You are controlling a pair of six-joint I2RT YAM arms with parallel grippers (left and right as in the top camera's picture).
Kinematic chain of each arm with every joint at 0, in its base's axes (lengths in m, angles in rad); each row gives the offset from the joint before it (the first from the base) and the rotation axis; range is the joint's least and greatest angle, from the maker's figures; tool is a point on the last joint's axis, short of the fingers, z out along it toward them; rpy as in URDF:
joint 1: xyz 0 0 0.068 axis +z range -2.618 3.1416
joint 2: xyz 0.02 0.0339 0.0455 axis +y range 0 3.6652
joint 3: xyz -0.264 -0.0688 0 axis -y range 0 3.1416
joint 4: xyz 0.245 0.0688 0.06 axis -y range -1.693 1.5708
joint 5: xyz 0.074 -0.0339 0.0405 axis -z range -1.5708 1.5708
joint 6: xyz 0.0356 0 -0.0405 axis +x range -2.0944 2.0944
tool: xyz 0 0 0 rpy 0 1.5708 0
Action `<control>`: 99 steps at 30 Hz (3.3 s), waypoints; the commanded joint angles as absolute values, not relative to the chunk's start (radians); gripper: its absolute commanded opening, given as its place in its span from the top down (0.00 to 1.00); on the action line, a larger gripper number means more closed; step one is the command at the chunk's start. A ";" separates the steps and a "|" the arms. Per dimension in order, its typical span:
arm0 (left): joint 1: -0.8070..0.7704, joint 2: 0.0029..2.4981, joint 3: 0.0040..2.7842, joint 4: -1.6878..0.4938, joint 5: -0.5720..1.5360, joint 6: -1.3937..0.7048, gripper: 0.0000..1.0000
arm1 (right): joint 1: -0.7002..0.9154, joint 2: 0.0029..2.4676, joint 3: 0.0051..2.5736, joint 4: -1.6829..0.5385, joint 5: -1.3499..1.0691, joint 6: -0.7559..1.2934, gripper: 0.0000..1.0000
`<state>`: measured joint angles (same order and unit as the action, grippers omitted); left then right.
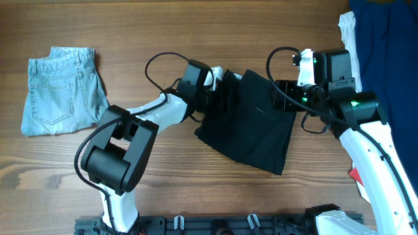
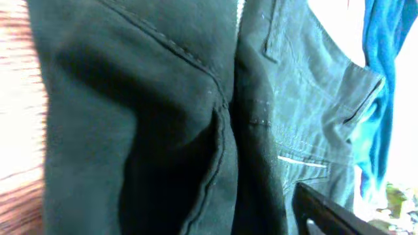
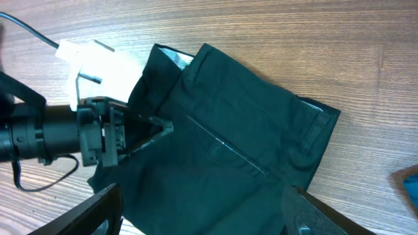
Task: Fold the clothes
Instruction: 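Release the right gripper and drag the black shorts left with the left gripper, then place the black shorts onto the jeans at the table's left side, then open the left gripper and lift it away from the stacked shorts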
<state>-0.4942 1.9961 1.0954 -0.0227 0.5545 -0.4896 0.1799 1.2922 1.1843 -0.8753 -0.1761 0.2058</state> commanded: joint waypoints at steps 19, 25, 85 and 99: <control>-0.321 1.798 1.081 -0.393 0.145 -0.340 0.96 | 0.184 1.287 1.171 -0.898 -0.181 0.210 0.22; -0.104 1.617 1.088 -0.516 0.090 -0.160 0.96 | 0.184 1.287 1.171 -0.898 -0.181 0.210 0.22; 0.470 1.614 1.275 -0.289 -0.135 0.306 0.66 | 0.184 1.287 1.171 -0.902 -0.181 0.213 0.22; 0.418 1.614 1.275 -0.417 0.236 0.030 0.46 | 0.184 1.292 1.171 -0.876 -0.181 0.212 0.16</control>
<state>0.4541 1.6047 1.2514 -0.3874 0.0807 0.1474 0.1799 1.2922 1.1824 -0.8959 -0.1761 0.2073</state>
